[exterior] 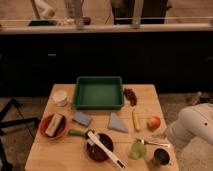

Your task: Stack cups into tray

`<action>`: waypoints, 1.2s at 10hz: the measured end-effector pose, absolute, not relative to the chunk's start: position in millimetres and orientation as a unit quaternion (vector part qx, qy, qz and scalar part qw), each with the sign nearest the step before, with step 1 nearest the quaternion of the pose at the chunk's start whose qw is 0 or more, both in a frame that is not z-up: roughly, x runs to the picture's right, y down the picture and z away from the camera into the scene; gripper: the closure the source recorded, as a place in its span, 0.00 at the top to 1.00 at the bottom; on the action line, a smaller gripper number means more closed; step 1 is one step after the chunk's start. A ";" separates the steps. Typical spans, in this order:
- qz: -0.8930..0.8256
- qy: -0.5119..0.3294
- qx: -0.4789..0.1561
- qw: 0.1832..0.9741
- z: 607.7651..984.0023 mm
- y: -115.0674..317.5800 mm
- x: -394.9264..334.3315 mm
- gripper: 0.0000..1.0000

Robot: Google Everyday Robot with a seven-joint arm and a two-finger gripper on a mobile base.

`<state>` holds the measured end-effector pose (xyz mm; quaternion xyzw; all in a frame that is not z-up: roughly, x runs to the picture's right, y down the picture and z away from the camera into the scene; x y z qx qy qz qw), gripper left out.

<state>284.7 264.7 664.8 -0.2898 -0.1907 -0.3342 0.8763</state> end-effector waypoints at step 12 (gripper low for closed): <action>-0.237 -0.141 -0.303 0.912 662.2 292.3 298.5 0.80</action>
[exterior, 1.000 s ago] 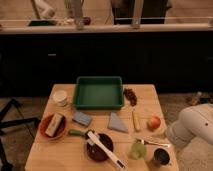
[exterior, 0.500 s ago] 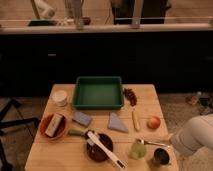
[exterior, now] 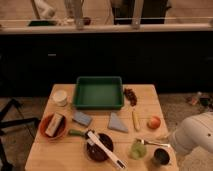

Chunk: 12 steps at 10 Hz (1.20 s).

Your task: Stack cups into tray

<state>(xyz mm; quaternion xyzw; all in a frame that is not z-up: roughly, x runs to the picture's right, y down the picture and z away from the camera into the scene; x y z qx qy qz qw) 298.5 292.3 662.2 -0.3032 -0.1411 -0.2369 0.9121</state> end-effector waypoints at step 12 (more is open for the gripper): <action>-0.274 -0.238 -0.287 0.887 642.6 340.9 319.4 0.80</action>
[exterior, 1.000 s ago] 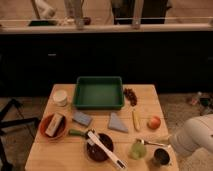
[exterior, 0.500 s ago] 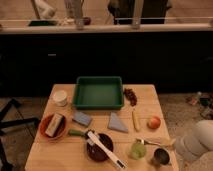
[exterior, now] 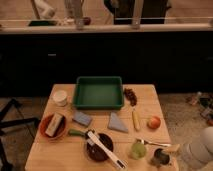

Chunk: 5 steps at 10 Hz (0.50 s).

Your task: Stack cups into tray

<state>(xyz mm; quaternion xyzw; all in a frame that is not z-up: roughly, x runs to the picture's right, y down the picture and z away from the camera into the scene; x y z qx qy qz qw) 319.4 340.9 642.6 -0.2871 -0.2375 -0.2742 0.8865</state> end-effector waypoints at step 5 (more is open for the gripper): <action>-0.294 -0.229 -0.311 0.874 654.1 357.0 307.5 0.80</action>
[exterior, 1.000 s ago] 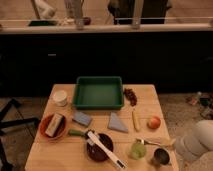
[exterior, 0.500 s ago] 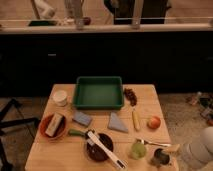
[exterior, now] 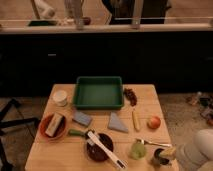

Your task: Stack cups into tray

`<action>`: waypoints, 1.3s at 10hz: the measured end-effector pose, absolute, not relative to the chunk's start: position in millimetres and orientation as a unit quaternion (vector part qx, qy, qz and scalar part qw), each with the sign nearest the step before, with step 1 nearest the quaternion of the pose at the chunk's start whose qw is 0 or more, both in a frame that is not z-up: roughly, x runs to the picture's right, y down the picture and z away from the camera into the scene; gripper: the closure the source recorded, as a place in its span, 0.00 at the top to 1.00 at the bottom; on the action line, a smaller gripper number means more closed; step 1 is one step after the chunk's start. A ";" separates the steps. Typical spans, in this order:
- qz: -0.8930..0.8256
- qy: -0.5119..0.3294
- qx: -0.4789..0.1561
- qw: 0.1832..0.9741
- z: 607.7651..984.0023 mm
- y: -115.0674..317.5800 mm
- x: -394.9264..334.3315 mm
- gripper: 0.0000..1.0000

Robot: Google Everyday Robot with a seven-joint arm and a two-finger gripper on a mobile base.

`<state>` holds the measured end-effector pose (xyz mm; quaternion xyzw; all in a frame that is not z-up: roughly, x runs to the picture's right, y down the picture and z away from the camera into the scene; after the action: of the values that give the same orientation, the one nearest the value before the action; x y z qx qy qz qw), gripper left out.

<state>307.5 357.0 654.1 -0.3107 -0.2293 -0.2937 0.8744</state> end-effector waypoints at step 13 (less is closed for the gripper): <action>-0.282 -0.222 -0.327 0.874 661.0 373.8 315.8 0.13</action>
<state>315.8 373.8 661.0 -0.3268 -0.2222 -0.2818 0.8743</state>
